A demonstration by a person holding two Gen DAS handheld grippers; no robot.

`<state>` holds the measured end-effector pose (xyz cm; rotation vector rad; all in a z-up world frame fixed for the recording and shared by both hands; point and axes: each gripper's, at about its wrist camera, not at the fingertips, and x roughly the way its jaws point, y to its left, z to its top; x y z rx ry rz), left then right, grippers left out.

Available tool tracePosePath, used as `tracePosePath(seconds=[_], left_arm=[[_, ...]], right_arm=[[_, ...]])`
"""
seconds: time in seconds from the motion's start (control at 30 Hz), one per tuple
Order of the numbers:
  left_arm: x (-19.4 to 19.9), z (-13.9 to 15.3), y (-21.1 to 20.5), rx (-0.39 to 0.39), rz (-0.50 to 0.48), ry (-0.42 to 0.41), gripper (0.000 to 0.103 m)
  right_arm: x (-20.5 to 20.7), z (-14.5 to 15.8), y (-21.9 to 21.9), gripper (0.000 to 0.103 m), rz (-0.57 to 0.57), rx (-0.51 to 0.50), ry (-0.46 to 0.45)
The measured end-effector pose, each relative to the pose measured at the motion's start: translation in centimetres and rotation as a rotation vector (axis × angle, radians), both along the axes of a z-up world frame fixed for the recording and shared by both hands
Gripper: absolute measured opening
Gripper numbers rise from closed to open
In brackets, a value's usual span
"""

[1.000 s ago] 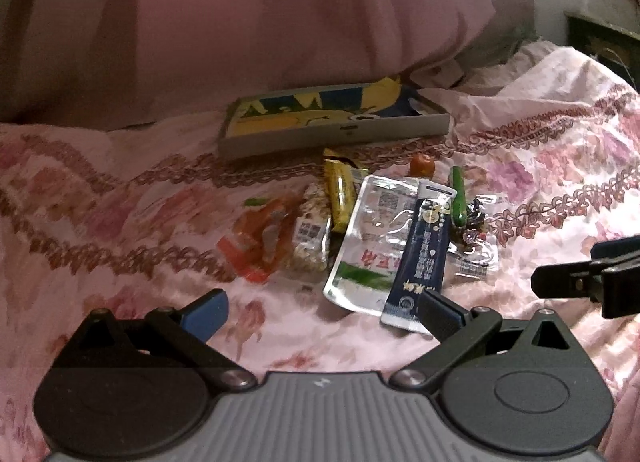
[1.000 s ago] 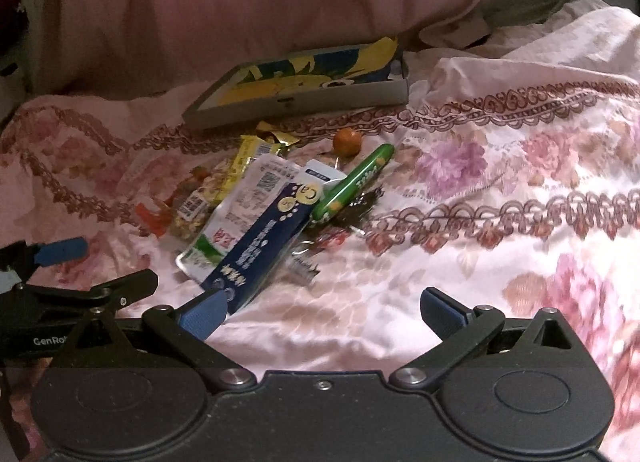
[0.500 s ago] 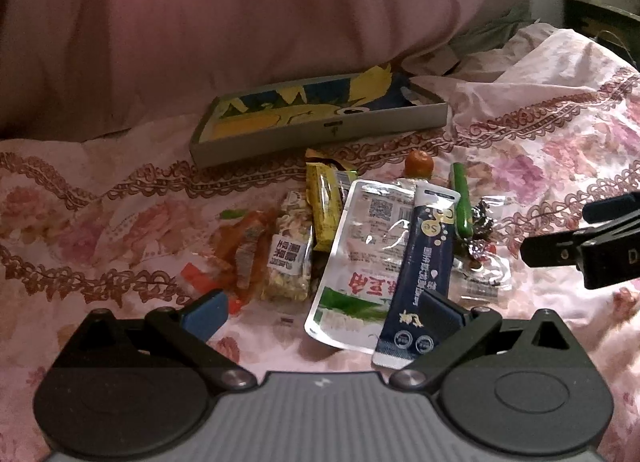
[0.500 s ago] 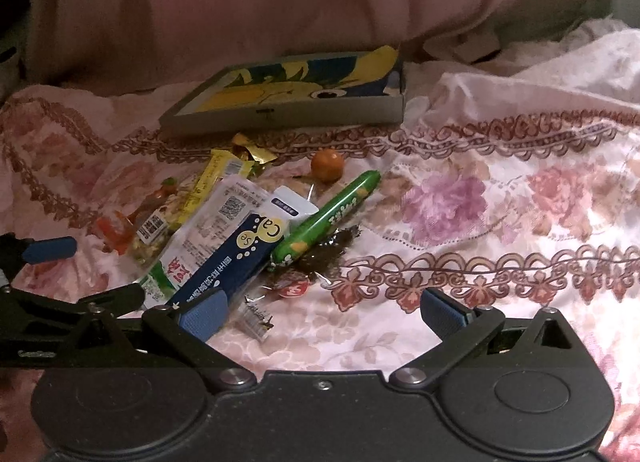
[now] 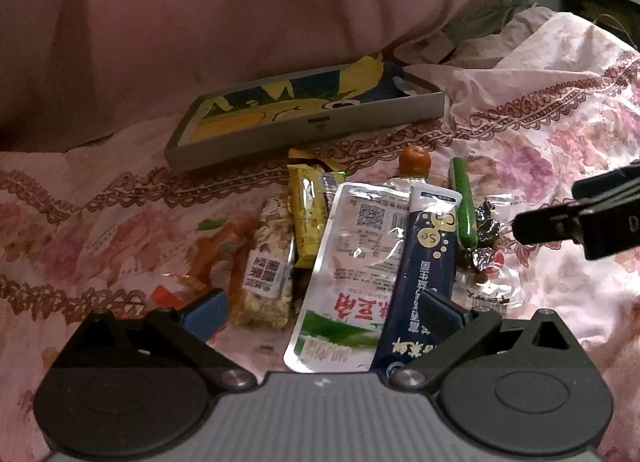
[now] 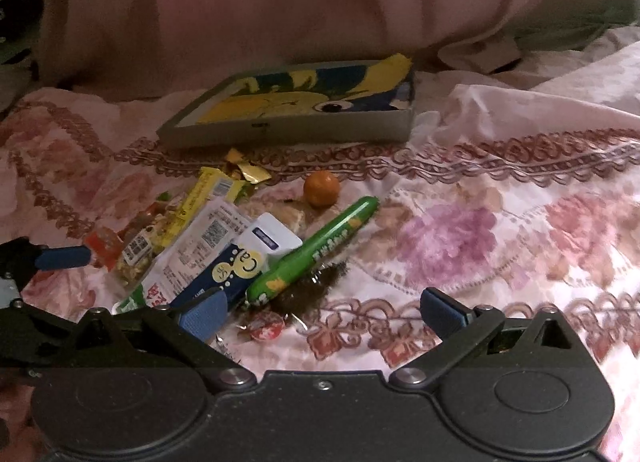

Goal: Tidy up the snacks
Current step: 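Move left tool to the blue Ca stick pack while right tool approaches the brown snack, then close left gripper on the blue Ca stick pack while right gripper grasps the brown snack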

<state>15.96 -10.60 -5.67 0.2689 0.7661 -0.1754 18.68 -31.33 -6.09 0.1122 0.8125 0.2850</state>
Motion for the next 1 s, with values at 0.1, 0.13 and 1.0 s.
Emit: tracePosePath(seconds=[0.1,0.13,1.0], left_arm=[[0.1,-0.3,-0.4,0.007,-0.013,-0.001,0.103],[0.1,-0.4,-0.5,0.008,-0.021,-0.001,0.103],[0.2,-2.1,-4.1,0.011,-0.294,-0.012,0.075]], right_arm=[[0.6,-0.2,-0.4,0.102,0.036,0.021,-0.002],[0.7,-0.2,-0.4,0.102,0.048,0.023,-0.003],[1.8,-3.1,0.0,0.077,0.116,0.198,0.133]])
